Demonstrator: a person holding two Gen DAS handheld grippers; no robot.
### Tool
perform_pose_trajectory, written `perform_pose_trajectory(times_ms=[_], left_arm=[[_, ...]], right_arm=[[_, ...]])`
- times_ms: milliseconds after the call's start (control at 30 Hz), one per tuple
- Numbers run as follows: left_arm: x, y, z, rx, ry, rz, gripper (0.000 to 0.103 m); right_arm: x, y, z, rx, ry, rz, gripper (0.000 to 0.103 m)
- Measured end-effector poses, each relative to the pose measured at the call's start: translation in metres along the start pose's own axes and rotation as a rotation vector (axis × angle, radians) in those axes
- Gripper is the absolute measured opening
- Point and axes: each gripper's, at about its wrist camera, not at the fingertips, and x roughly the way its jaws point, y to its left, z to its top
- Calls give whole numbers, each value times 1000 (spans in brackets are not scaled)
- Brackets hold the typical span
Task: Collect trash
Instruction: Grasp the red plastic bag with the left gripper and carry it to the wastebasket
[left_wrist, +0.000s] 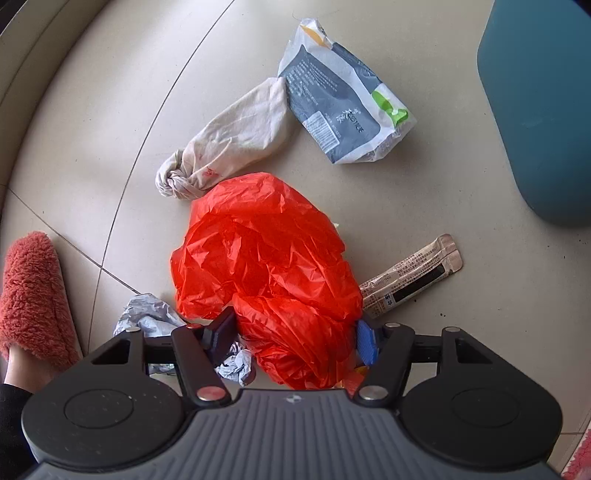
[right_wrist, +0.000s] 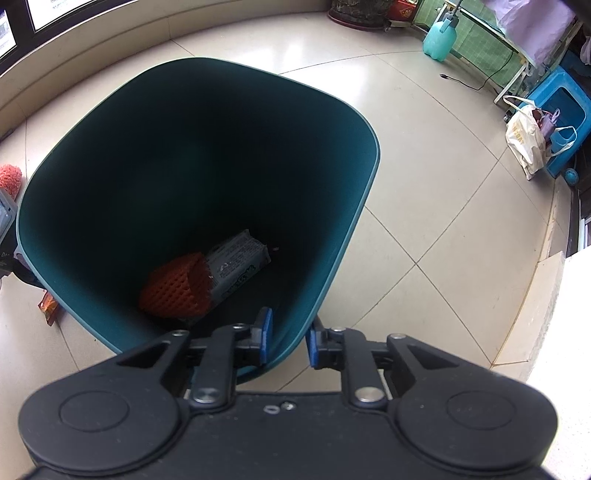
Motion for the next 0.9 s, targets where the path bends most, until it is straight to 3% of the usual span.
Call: perform_pose_trajectory(times_ms=[333, 533, 900], left_arm=[[-85, 19, 8, -25, -91, -60, 63], [-149, 22, 13, 10, -211, -89, 61], [-241, 36, 21, -19, -347, -167, 58]], right_arm=[[-2, 0, -3, -1, -10, 3, 18], [-5, -3, -3, 7, -16, 10, 18], [-5, -3, -3, 11, -23, 15, 18]])
